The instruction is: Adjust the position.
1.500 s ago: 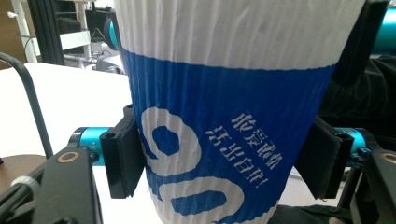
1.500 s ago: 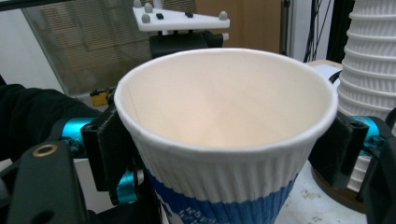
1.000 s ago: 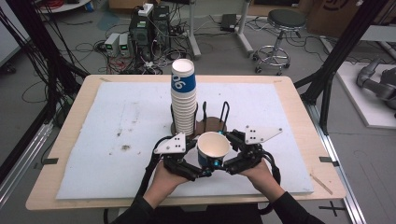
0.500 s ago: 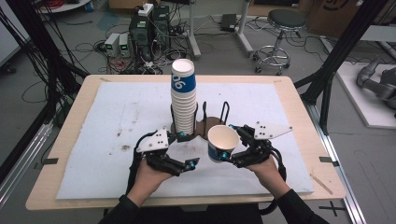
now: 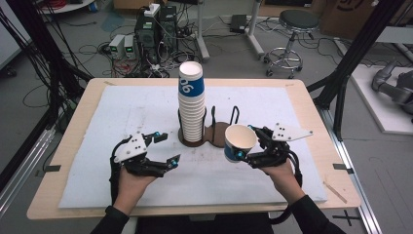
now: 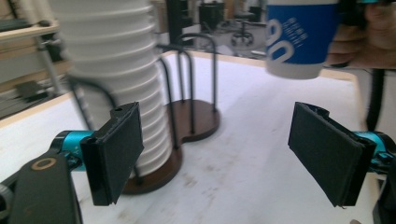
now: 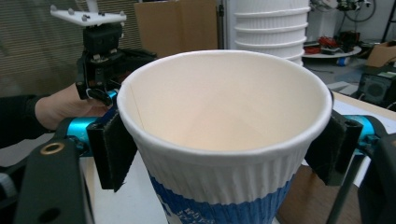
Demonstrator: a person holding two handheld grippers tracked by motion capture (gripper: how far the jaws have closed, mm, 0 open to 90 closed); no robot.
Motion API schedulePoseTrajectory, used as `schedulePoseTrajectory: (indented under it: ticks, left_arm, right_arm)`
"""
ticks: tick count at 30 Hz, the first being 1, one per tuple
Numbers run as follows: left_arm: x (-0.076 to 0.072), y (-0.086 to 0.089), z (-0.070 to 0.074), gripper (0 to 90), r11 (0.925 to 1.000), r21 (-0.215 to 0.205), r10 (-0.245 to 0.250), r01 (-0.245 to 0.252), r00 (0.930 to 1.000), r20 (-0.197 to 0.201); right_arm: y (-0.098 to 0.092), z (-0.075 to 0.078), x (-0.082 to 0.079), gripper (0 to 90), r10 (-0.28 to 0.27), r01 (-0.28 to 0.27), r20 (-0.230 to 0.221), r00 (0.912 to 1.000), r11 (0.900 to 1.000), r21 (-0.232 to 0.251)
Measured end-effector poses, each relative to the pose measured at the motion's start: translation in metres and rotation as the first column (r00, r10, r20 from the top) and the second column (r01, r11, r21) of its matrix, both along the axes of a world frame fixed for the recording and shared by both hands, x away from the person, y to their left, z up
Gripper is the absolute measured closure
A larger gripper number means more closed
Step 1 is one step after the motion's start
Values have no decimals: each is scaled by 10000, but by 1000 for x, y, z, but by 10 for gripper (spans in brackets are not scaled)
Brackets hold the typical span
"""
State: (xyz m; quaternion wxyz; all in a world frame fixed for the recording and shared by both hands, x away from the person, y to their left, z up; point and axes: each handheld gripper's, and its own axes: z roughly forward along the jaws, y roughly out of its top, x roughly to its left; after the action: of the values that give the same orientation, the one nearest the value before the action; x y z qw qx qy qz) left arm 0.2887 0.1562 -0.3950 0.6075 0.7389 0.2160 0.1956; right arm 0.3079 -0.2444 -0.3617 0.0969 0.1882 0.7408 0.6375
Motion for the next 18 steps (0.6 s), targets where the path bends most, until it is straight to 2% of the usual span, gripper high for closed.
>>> schedulePoseTrajectory:
  ticks: [2, 7, 11, 18]
  left_arm:
    - [1, 6, -3, 179, 9991, 45, 415, -415, 9991, -38]
    - [2, 15, -2, 178, 9960, -584, 672, -678, 9977, -109]
    - [0, 14, -1, 178, 9963, -474, 712, -710, 9975, 20]
    - [-2, 13, -2, 179, 9964, -427, 731, -730, 9973, -2]
  right_arm:
    - [-1, 0, 1, 217, -91, 91, -42, 9999, 10000, 34]
    - [-3, 1, 0, 217, -131, 131, 8, 9999, 9999, 17]
    - [-4, 1, 0, 217, -103, 103, 43, 9999, 9999, -4]
    - [-4, 1, 0, 217, -132, 132, 24, 9999, 9999, 44]
